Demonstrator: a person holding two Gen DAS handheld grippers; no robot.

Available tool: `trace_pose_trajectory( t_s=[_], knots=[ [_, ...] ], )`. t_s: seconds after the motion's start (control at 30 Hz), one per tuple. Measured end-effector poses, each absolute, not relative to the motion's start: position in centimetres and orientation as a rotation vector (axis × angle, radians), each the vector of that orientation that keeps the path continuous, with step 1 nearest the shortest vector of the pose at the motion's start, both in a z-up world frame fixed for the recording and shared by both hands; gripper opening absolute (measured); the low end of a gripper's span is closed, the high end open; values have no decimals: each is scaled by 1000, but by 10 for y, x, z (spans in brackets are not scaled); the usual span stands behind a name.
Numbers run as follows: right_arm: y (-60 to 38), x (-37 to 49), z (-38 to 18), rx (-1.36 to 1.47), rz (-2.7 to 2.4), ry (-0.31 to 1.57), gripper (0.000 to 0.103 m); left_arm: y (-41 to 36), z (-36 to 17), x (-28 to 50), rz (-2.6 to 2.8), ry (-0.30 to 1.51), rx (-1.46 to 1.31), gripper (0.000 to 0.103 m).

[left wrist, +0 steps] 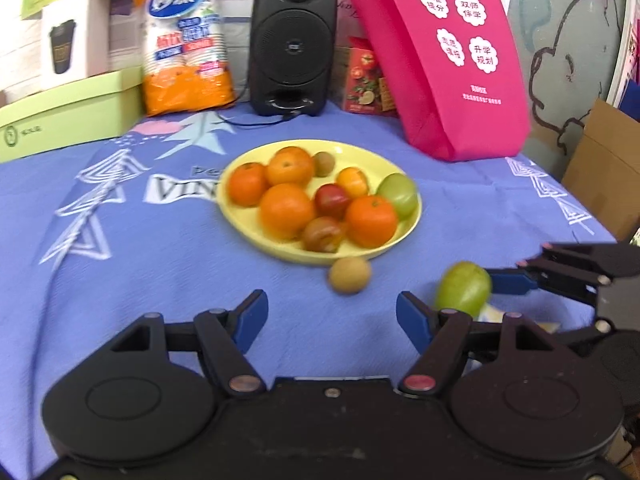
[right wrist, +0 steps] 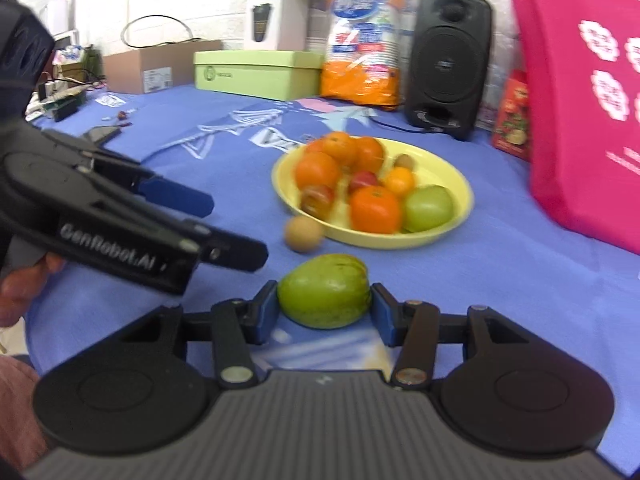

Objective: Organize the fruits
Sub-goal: 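Grasp the green mango with the right tool while the left tool grasps a kiwi, then carry the mango and kiwi over the yellow plate with both tools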

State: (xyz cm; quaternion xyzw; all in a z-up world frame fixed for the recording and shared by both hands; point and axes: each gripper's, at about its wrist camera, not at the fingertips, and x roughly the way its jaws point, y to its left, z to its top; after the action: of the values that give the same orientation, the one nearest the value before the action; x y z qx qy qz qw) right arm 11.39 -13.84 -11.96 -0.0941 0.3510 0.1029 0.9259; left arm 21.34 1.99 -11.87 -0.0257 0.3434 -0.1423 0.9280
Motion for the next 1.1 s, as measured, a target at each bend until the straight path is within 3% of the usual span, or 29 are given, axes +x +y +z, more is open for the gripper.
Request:
trace_pose_trajectory(
  t_s=[0.17, 0.23, 0.37, 0.43, 0.5, 1.1],
  knots=[
    [-167, 100, -118, -145, 162, 721, 48, 4, -129, 233, -252, 704, -48, 64],
    [-171, 98, -119, -123, 164, 716, 48, -1, -134, 239, -239, 705, -52, 57],
    [-169, 98, -121, -136, 160, 710, 48, -6, -139, 242, -223, 695, -59, 54],
    [-168, 99, -121, -133, 159, 708, 49, -6, -139, 243, -223, 694, -48, 33],
    [-168, 100, -122, -131, 157, 705, 49, -3, -139, 244, -229, 700, -68, 26],
    [-162, 99, -122, -131, 140, 693, 49, 20, -118, 207, -176, 704, -35, 26]
  ],
)
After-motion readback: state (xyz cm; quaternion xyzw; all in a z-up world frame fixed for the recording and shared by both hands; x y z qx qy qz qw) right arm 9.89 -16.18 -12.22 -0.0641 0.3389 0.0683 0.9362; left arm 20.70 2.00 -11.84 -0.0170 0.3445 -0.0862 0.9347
